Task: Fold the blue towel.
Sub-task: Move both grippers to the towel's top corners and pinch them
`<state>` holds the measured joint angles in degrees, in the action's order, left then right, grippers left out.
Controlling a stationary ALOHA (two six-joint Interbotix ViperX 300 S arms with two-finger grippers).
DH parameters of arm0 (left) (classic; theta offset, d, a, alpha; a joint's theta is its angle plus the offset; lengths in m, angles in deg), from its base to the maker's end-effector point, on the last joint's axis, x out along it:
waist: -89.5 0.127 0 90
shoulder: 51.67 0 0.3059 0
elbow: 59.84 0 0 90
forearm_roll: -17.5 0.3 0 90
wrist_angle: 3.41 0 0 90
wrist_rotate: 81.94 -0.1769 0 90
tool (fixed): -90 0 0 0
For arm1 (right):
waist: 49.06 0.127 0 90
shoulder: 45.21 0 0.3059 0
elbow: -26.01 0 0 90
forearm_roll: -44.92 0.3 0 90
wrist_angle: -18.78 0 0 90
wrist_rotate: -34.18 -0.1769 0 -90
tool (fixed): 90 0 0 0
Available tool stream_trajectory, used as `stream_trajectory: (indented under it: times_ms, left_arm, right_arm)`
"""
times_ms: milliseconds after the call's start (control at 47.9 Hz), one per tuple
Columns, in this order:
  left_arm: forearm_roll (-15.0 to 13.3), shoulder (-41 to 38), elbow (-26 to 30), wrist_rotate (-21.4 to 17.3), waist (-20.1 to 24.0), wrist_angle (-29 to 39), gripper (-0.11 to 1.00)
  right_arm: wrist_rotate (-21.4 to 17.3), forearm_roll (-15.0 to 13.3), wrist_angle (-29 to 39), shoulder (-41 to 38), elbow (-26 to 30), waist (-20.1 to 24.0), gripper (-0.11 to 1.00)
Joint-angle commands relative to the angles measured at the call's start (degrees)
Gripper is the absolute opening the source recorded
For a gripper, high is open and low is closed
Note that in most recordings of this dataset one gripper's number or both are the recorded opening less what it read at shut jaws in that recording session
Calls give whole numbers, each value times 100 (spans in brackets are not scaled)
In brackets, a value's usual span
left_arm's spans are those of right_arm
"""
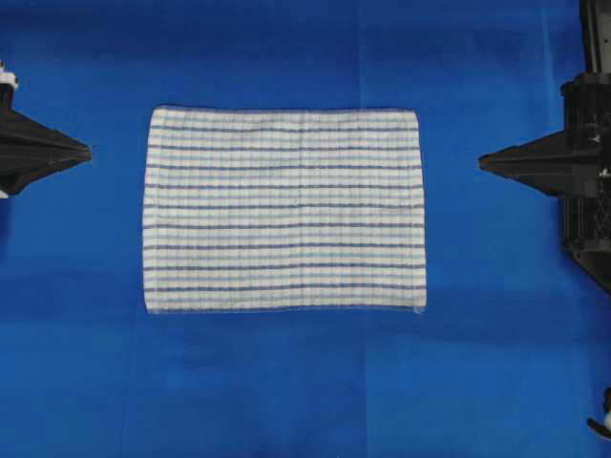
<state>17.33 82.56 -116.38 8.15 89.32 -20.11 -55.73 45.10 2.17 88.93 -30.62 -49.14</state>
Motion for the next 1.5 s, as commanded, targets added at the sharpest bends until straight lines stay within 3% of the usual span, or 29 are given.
stream_trajectory:
  times_ms: [0,188,522,605,668,835,919,1065,1482]
  left_arm:
    - [-220,-123,132,26,26,18,0]
    - [-220,-237,114,18,141,9,0]
    - [-220,-1257,62,79,1204,18,1]
    - [-237,-1626,62,79,1415,9,4]
    - [-237,-1907,62,79,1547,-18,14]
    - [-246,-2707,79,79,1863,-149,61]
    - [-246,-3067,88,79,1978,-281,77]
    - [-246,-3735,44,79,2232,-686,72]
    - [-246,-5256,62,79,2531,-1626,72]
  right_arm:
    - [-26,9,-18,-105,132,-26,0]
    - [-35,167,193,-378,193,-299,0]
    - [-35,606,211,-1204,123,-1336,1]
    - [-35,686,193,-1600,132,-1538,8]
    - [-35,721,158,-1872,132,-1670,20]
    - [-35,932,-79,-2654,123,-1995,66]
    - [-35,976,-290,-3094,123,-2092,77]
    - [-26,1090,-703,-3850,158,-2180,71]
    - [-26,1494,-1582,-5493,308,-2276,70]
